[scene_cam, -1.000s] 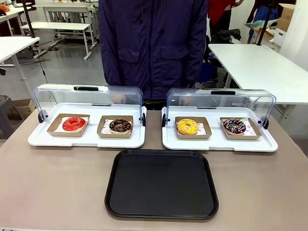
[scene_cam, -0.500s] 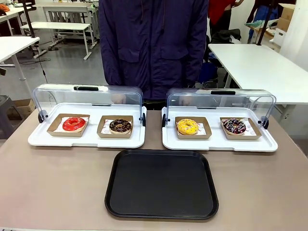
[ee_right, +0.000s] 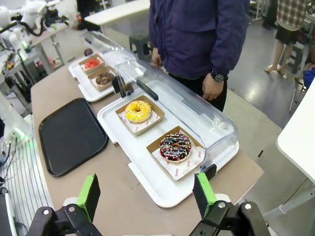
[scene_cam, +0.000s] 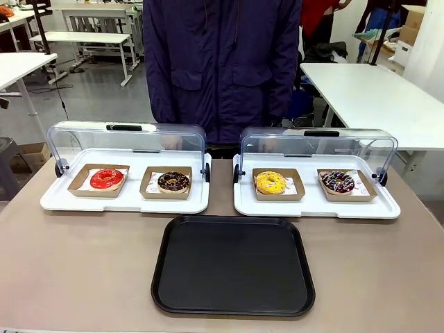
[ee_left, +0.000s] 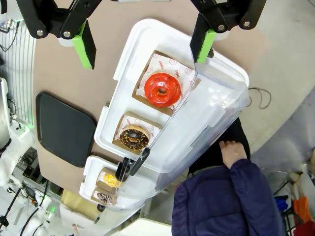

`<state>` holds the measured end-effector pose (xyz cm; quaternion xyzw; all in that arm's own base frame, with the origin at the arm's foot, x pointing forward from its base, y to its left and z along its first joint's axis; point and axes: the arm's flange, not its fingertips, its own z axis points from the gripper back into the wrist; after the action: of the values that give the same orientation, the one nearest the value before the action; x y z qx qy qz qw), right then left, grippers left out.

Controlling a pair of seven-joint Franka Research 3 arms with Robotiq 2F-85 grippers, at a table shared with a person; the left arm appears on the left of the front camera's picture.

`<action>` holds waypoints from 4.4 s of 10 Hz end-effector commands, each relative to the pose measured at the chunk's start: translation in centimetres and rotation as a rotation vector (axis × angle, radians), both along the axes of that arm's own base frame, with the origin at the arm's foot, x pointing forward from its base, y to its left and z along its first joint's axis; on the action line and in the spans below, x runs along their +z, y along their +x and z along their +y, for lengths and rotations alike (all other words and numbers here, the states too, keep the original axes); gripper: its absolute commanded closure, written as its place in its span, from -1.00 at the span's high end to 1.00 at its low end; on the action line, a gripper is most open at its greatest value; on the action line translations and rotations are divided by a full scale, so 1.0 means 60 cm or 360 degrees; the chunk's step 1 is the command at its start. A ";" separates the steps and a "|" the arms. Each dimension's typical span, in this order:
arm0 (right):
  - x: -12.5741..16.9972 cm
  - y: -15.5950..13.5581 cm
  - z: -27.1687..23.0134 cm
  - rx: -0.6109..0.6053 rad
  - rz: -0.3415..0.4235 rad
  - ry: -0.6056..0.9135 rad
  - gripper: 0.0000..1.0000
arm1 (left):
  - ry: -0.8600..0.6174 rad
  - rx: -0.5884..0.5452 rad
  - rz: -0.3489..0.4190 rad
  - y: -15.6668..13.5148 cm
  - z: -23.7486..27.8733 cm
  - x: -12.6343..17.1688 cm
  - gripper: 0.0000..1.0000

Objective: Move the first donut from the left to the tray.
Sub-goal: Pick up the Paper togo box containing the Donut indicated by the person and place it on the Handle tray.

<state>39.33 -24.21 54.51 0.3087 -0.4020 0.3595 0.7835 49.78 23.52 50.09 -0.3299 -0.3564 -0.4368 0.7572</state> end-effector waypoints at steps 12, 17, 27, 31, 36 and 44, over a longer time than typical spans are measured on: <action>0.001 0.002 -0.001 0.0014 -0.0040 0.0016 1.00 | 0.0004 -0.0007 0.0000 -0.001 -0.001 0.002 1.00; 0.001 0.002 -0.001 0.0014 -0.0040 0.0016 1.00 | 0.0004 -0.0007 0.0000 -0.001 -0.001 0.002 1.00; 0.001 0.002 -0.001 0.0014 -0.0040 0.0016 1.00 | 0.0004 -0.0007 0.0000 -0.001 -0.001 0.002 1.00; 0.001 0.002 -0.001 0.0014 -0.0040 0.0016 1.00 | 0.0004 -0.0007 0.0000 -0.001 -0.001 0.002 1.00; 0.001 0.002 -0.001 0.0014 -0.0040 0.0016 1.00 | 0.0004 -0.0007 0.0000 -0.001 -0.001 0.002 1.00; 0.001 0.002 -0.001 0.0014 -0.0040 0.0016 1.00 | 0.0004 -0.0007 0.0000 -0.001 -0.001 0.002 1.00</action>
<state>39.32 -24.20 54.50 0.3091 -0.4019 0.3596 0.7834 49.78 23.52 50.09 -0.3299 -0.3564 -0.4368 0.7572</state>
